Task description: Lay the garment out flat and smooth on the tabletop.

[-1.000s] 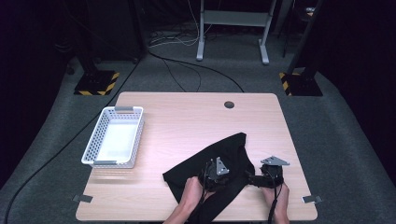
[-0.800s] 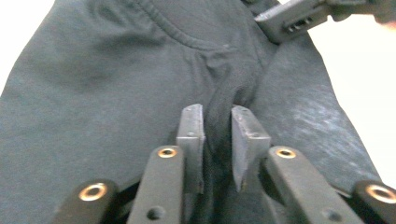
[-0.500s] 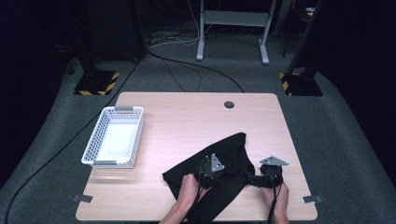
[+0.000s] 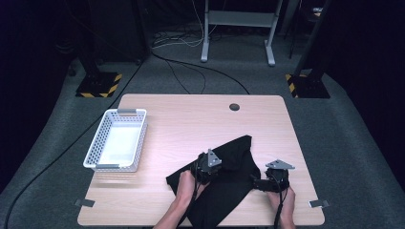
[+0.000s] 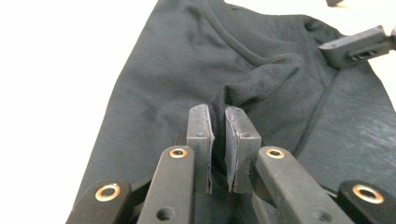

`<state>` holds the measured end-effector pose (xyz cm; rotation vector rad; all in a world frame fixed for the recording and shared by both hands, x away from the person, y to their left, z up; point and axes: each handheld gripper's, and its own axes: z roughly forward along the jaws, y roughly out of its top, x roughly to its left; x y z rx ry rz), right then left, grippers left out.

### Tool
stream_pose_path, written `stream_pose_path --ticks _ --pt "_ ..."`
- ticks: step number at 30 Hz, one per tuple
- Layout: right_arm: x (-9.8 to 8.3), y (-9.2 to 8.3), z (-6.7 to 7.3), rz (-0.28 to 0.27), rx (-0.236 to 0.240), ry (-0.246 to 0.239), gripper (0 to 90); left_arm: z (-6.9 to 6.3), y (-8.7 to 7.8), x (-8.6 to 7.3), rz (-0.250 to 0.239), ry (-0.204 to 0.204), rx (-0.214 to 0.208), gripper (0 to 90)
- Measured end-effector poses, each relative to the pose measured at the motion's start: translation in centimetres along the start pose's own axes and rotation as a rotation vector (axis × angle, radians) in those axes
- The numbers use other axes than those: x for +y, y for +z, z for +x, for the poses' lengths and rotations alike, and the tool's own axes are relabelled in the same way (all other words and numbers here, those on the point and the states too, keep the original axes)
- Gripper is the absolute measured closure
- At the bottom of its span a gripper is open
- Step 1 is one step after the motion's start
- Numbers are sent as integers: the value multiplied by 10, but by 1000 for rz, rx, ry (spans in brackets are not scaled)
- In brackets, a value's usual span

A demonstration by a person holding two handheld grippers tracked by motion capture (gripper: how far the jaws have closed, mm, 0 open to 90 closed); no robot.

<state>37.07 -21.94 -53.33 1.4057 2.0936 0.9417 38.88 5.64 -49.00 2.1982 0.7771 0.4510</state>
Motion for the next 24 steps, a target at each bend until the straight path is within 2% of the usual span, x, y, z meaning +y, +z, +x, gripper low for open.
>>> stream_pose_path --ticks 6,22,24 --pt "0 0 0 0 0 1 82 14 -3 4 -5 -24 17 817" --pt "0 0 0 -1 -3 3 83 53 -5 15 -2 -52 74 821" --pt "0 0 0 -2 -4 4 83 57 -4 16 7 -60 66 822"
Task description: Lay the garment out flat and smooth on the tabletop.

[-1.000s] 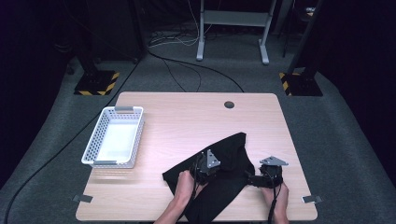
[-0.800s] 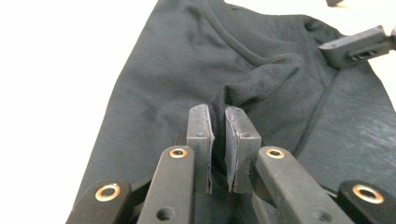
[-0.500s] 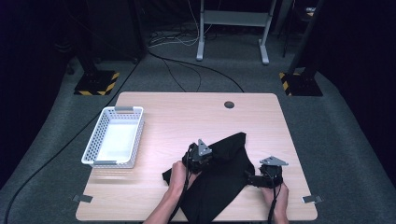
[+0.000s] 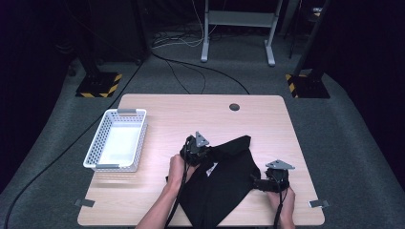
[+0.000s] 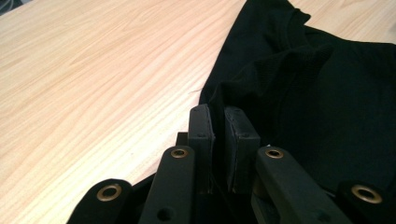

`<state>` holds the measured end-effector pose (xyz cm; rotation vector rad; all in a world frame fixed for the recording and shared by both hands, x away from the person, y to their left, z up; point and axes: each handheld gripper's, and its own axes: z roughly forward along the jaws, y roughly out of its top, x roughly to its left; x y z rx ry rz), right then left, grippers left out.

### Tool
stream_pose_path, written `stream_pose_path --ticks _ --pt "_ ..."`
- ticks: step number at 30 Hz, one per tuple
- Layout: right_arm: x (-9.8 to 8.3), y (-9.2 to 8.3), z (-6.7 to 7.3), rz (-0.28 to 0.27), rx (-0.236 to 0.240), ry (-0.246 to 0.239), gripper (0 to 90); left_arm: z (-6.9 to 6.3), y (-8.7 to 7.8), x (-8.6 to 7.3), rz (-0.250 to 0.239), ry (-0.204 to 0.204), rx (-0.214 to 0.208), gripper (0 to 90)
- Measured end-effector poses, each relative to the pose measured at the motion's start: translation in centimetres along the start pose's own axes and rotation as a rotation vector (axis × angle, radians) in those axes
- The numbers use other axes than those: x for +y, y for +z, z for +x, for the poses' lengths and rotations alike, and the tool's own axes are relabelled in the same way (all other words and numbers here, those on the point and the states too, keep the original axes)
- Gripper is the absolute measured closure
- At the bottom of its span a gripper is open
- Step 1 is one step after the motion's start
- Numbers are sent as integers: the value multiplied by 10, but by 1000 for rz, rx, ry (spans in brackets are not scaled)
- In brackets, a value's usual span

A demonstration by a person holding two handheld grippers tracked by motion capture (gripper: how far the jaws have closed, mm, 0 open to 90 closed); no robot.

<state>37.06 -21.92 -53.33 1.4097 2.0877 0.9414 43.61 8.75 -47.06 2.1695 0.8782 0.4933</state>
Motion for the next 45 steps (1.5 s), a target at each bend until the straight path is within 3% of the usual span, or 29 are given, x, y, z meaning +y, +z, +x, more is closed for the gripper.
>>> stream_pose_path --ticks 5,19,28,35,40,45 --pt "0 0 0 0 0 1 83 9 3 5 0 -22 1 822" --pt "0 0 0 0 -2 2 84 39 17 17 44 -26 39 822" --pt "0 0 0 0 -2 2 84 53 25 13 71 -51 71 821" --pt "0 0 0 0 -2 2 84 64 25 15 60 -78 92 819" --pt "0 0 0 -1 -3 2 85 68 27 15 72 -68 108 814" --pt "0 0 0 -1 -2 2 85 75 32 10 80 -99 116 805"
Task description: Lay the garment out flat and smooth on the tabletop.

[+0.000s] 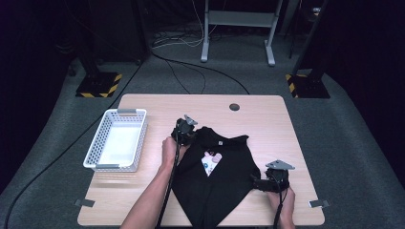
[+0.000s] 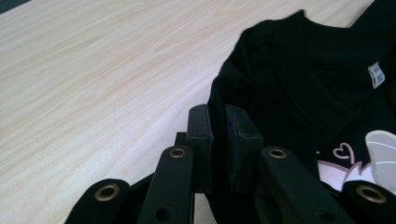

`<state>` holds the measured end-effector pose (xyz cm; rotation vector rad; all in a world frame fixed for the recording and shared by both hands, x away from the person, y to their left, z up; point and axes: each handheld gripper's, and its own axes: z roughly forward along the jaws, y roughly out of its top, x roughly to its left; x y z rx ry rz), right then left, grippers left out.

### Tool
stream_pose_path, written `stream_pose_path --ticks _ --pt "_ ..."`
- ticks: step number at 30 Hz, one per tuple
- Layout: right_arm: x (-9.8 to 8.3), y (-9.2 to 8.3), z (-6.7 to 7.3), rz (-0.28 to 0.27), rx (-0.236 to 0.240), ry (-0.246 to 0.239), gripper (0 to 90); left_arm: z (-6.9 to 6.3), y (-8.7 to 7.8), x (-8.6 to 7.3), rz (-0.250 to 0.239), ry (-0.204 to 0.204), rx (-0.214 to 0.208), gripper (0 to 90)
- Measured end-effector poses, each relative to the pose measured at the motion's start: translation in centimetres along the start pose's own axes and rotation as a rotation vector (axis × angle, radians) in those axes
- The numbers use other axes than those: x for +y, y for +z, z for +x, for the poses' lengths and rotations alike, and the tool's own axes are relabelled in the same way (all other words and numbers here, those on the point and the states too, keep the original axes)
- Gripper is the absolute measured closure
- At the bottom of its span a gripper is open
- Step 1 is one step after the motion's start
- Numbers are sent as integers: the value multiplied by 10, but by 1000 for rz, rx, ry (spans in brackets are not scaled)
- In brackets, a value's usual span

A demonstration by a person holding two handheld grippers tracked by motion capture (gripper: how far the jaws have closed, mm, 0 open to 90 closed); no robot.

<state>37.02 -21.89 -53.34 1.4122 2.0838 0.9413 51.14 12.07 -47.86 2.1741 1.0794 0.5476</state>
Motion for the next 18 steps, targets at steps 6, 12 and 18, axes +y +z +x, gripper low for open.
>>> stream_pose_path --ticks 6,12,18 --pt "0 0 0 0 0 0 85 5 2 -1 10 8 16 794" --pt "0 0 0 1 0 0 85 9 4 -2 18 4 32 754" --pt "0 0 0 0 0 0 85 11 3 -5 42 -18 38 563"
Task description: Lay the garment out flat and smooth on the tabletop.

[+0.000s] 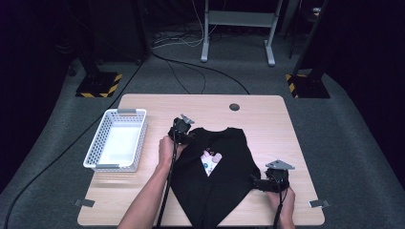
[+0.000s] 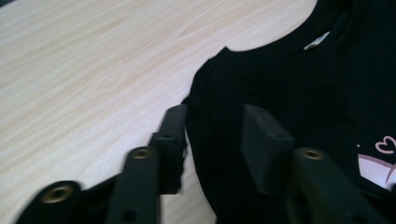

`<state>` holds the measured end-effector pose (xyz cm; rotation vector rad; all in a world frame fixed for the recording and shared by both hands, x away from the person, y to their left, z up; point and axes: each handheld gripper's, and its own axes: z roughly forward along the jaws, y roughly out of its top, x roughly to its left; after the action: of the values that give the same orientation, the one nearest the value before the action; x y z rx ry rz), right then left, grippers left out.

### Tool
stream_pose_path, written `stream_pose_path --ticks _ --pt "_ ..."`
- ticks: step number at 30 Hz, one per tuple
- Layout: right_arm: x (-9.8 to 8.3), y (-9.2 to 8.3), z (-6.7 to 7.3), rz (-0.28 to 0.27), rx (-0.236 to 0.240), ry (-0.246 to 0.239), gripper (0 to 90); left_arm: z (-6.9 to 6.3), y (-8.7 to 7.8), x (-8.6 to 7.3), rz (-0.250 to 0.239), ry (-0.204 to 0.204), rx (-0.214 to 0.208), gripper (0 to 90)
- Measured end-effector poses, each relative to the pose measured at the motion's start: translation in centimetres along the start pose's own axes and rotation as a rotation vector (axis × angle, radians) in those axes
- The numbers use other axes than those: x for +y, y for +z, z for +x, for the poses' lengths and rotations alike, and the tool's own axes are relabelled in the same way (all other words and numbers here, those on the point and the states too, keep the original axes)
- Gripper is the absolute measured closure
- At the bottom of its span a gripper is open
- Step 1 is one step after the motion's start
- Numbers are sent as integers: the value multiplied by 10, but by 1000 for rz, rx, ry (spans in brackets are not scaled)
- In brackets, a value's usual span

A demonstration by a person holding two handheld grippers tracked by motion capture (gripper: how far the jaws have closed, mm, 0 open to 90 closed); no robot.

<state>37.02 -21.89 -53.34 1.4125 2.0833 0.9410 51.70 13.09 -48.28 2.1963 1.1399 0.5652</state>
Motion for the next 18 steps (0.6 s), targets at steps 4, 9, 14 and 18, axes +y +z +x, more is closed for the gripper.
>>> stream_pose_path --ticks 4,9,14,18 --pt "0 0 0 0 -1 1 85 0 -4 -3 12 -16 -24 440" --pt "0 0 0 0 -1 1 86 -8 -18 -8 -3 6 -28 348" --pt "0 0 0 0 0 0 86 -20 -34 -14 -17 24 -45 305" --pt "0 0 0 0 0 -1 86 -34 -46 -19 -33 52 -58 288"
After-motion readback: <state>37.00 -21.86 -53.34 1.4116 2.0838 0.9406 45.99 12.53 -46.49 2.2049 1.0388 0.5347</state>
